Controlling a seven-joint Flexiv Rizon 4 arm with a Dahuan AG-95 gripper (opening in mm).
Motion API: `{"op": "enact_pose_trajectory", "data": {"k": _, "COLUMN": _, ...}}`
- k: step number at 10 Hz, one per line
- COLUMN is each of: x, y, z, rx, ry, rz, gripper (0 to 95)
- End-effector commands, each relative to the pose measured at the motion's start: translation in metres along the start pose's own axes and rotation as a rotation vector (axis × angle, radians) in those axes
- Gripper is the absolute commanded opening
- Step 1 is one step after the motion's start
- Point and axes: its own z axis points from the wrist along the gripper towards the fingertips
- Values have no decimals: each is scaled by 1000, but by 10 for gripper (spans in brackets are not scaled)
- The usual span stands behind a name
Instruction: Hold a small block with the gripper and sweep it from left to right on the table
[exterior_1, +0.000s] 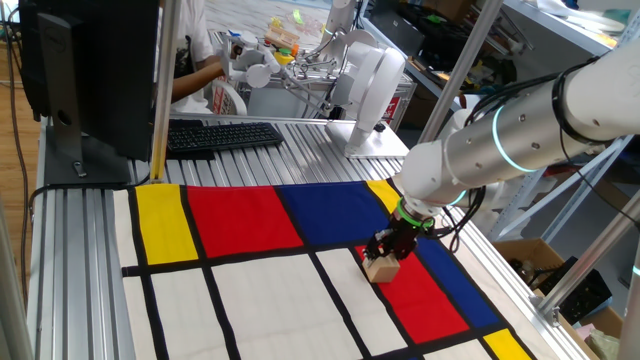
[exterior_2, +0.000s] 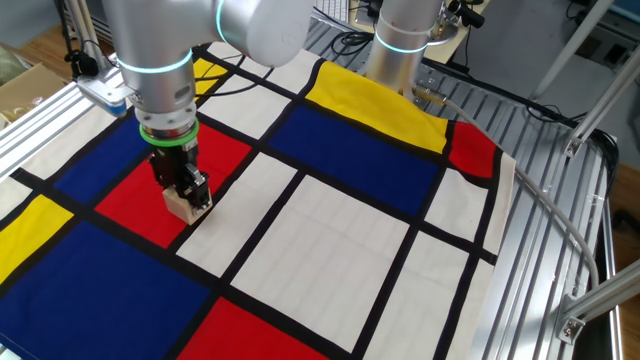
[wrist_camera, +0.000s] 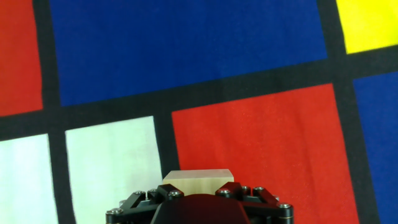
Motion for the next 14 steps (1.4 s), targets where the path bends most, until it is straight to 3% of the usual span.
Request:
{"op": "enact_pose_trajectory", "data": {"k": 1, "x": -2, "y": 0, "z": -1, "rx": 15, "ry": -1, "rz": -7, "gripper": 0}}
{"op": "enact_pose_trajectory", "data": {"k": 6, "x": -2, "y": 0, "z": -1, "rx": 22, "ry": 0, "rz": -14, "gripper": 0}}
{"op": "enact_pose_trajectory", "data": {"k": 14, "x": -2, "y": 0, "z": -1, "rx": 6, "ry": 1, "rz": -57, "gripper": 0}}
